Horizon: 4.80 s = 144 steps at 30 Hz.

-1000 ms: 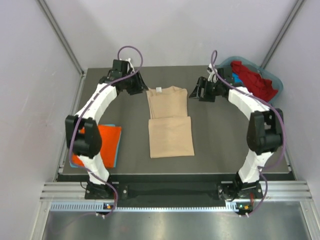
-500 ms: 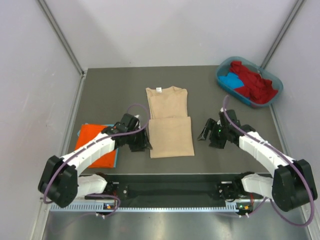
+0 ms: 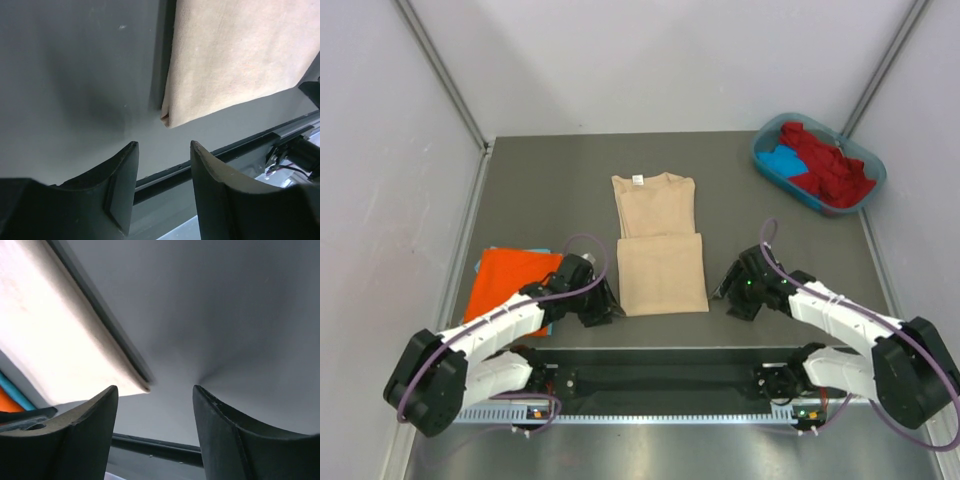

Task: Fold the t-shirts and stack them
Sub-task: Fold the tshirt

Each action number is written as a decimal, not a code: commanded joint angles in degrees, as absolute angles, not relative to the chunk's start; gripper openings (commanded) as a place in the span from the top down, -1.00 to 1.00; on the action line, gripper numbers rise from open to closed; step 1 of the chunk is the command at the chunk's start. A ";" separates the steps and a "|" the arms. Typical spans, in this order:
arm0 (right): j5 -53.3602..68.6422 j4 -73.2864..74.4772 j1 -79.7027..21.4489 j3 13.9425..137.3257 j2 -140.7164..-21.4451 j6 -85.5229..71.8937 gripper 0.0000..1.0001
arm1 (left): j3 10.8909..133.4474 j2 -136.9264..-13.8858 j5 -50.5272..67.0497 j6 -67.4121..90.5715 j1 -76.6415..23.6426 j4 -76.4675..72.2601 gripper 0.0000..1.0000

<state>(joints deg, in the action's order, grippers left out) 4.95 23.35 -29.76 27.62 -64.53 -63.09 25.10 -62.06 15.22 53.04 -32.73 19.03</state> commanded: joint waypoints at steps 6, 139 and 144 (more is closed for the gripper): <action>0.35 19.34 -36.03 24.61 -60.38 -78.65 -0.01 | 21.98 -60.20 11.52 60.64 -36.12 10.38 -0.01; -14.59 16.79 -53.96 11.95 -52.12 -84.20 1.00 | 16.70 -61.17 -15.73 86.57 -59.77 14.15 0.42; -14.76 17.40 -53.96 11.95 -51.50 -84.29 1.00 | 16.79 -63.46 -15.56 86.31 -59.77 13.89 0.66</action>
